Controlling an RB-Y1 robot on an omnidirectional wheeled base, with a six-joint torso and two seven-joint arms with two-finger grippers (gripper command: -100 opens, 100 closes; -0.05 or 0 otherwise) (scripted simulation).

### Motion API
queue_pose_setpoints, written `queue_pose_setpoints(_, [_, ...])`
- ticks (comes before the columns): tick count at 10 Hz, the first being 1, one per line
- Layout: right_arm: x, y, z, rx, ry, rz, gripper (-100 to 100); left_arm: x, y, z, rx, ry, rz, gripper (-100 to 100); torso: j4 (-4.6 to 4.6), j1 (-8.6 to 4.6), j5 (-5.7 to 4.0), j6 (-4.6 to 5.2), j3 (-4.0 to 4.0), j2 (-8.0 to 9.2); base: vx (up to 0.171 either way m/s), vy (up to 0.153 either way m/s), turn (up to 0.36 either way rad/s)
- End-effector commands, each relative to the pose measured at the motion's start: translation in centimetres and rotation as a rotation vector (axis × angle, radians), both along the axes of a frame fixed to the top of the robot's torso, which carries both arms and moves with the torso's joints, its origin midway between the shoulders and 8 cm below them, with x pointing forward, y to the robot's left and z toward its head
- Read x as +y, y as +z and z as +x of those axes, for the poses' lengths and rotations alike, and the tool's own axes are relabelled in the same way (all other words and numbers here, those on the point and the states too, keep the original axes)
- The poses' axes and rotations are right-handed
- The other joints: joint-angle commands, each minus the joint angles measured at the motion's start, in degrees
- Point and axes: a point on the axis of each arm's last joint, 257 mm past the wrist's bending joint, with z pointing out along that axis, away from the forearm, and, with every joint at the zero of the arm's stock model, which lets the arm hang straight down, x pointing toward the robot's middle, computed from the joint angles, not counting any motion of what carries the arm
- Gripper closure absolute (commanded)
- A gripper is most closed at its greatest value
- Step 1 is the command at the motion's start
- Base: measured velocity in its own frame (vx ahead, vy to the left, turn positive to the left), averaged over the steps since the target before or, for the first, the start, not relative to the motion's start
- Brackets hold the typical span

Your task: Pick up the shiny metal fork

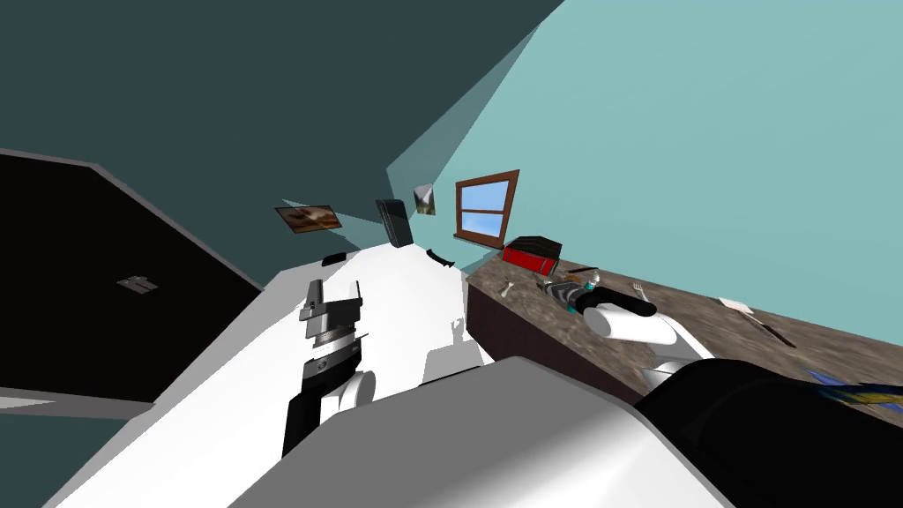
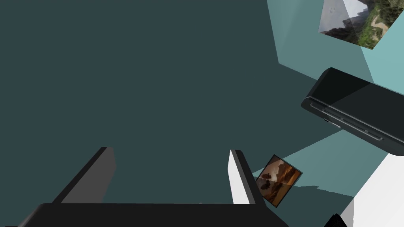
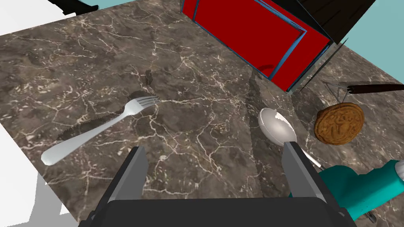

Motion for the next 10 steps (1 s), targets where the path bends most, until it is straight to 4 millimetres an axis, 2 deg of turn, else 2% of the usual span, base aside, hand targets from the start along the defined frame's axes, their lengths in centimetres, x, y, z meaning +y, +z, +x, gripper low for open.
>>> queue_pose_setpoints(1, [-0.7, -1.5, -0.9, 0.027, -0.043, 0.076, -100, 0.0, 0.0, 0.0, 0.000, 0.000, 0.000, 0, 0.00, 0.00, 0.00, 0.00, 0.00, 0.00, 0.020, -0.003, 0.181])
queue_pose_setpoints(2, [-0.7, -1.5, -0.9, 0.023, -0.047, 0.085, -100, 0.0, 0.0, 0.0, 0.000, 0.000, 0.000, 0, -0.01, -0.02, -0.01, 0.04, -0.01, -0.01, 0.011, -0.002, -0.006])
queue_pose_setpoints(3, [-2.2, -2.2, -2.0, 0.038, -0.098, 0.151, -100, 0.0, 0.0, 0.0, 0.000, 0.000, 0.000, 0, 0.00, -0.01, -0.01, 0.07, 0.01, 0.02, 0.019, 0.006, 0.234])
queue_pose_setpoints(5, [-2.1, -2.9, -2.4, 0.050, -0.118, 0.191, -100, 0.0, 0.0, 0.0, 0.000, 0.000, 0.000, 0, -0.01, -0.01, -0.01, 0.04, -0.02, -0.03, 0.016, -0.002, 0.079])
queue_pose_setpoints(6, [-3.4, -3.4, -3.5, 0.057, -0.169, 0.254, -100, 0.0, 0.0, 0.0, 0.000, 0.000, 0.000, 0, 0.00, -0.01, -0.01, 0.07, 0.00, 0.01, 0.018, 0.001, 0.228])
queue_pose_setpoints(8, [-3.2, -4.2, -4.0, 0.074, -0.192, 0.295, -100, 0.0, 0.0, 0.0, 0.000, 0.000, 0.000, 0, -0.01, -0.03, -0.02, 0.05, -0.02, -0.02, 0.018, -0.007, 0.077])
queue_pose_setpoints(9, [-4.4, -4.7, -5.1, 0.079, -0.245, 0.361, -100, 0.0, 0.0, 0.0, 0.000, 0.000, 0.000, 0, 0.00, -0.02, -0.01, 0.08, 0.00, 0.01, 0.030, 0.002, 0.278])
queue_pose_setpoints(10, [-4.3, -5.2, -5.5, 0.090, -0.261, 0.388, -100, 0.0, 0.0, 0.0, 0.000, 0.000, 0.000, 0, -0.01, -0.01, -0.01, 0.00, -0.03, -0.05, 0.030, -0.009, 0.131])
